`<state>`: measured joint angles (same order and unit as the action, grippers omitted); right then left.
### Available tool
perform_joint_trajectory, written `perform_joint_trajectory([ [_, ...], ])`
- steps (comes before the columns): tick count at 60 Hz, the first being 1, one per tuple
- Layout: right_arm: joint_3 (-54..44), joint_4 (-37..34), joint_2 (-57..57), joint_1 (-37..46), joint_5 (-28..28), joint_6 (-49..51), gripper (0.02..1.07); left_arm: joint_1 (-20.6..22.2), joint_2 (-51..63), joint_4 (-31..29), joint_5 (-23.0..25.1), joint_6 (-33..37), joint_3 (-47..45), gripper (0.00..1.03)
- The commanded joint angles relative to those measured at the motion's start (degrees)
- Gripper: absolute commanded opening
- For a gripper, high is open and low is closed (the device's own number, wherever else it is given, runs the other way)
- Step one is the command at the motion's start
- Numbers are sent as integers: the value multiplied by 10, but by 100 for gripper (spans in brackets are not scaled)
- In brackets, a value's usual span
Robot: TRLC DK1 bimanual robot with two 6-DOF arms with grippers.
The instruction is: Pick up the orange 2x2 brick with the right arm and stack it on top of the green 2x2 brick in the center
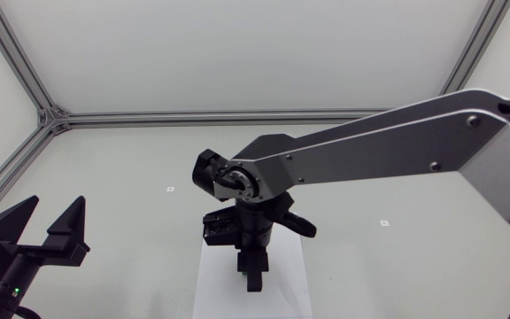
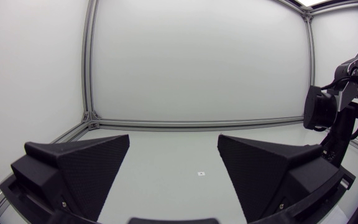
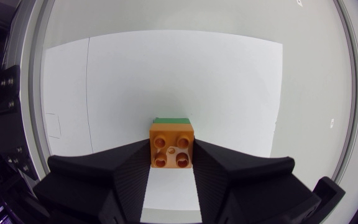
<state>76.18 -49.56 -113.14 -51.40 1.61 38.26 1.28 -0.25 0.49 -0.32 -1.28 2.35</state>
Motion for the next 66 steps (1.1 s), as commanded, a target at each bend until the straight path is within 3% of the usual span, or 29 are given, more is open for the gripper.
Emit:
perform_joint_trajectory([
  [1,-36,-26,-40,-5,-16,18,38,-1,-5,-8,2,8,-23,99],
  [14,-30,-26,-39,-5,-19,12,56,-1,-5,-8,2,8,-23,99],
  [42,-16,-14,-31,-5,-3,-3,56,-1,-5,-8,2,8,-23,99],
  [50,-13,-13,-20,-4,2,-4,54,-1,-5,-8,2,8,-23,99],
  [60,-13,-8,-16,-5,12,-10,36,-1,-5,-8,2,8,-23,99],
  [66,-8,-3,-15,-5,12,-14,35,-1,-5,-8,3,8,-23,99],
])
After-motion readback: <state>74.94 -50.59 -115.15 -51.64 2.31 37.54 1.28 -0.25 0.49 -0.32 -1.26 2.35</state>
